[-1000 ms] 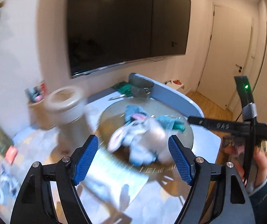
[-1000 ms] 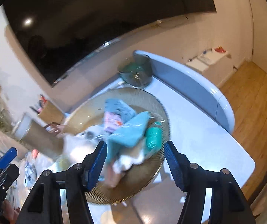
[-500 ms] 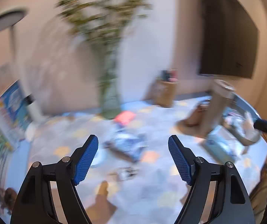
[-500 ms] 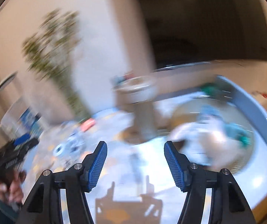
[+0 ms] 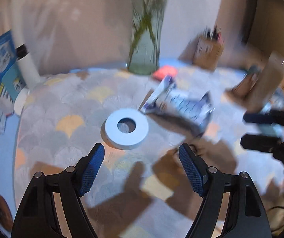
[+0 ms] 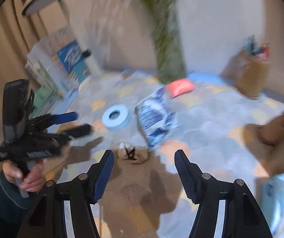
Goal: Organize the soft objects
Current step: 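Grasp the white tape roll with left tool while right tool grasps the glove bag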
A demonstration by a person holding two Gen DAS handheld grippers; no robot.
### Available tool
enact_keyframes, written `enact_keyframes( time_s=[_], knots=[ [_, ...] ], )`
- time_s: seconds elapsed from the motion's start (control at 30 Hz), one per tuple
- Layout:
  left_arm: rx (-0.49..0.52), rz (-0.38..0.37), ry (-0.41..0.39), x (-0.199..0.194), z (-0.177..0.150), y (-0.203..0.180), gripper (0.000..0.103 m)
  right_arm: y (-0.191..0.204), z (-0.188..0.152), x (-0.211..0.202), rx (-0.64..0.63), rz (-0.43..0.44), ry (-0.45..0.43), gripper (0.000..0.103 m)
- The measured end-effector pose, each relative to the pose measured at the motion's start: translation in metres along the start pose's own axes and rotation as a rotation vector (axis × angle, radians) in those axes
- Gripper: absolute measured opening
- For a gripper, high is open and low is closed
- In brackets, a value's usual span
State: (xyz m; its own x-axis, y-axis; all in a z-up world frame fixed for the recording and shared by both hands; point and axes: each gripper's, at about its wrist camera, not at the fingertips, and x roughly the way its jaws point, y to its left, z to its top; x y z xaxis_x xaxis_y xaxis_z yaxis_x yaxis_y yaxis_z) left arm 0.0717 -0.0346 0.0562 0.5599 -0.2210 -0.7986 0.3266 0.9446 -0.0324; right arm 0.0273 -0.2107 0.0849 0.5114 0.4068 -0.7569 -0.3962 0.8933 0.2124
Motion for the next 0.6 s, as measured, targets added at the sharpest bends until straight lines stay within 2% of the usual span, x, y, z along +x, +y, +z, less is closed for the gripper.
enact_keyframes(
  time_s=[0.1,0.27,0.37,0.5,0.6],
  knots=[
    [-0.027,-0.004,0.030,0.023,0.004,0.002,0.076,0.000,0.007,0.023,-0.024,-0.018,0.013,0.062],
    [-0.040,0.048,0.023,0.039,0.011,0.013,0.076,0.006,0.032,0.048,-0.094,-0.008,0.024,0.063],
    [-0.067,0.021,0.029,0.046,0.012,0.017,0.076,0.007,0.048,0.062,-0.128,-0.056,0.024,0.064],
    [-0.091,0.004,0.014,0.051,0.011,0.021,0.074,-0.002,0.061,0.092,-0.116,-0.006,0.089,0.075],
    [-0.114,-0.016,-0.008,0.051,0.010,0.024,0.074,-0.005,0.060,0.098,-0.123,-0.051,0.074,0.075]
  ],
)
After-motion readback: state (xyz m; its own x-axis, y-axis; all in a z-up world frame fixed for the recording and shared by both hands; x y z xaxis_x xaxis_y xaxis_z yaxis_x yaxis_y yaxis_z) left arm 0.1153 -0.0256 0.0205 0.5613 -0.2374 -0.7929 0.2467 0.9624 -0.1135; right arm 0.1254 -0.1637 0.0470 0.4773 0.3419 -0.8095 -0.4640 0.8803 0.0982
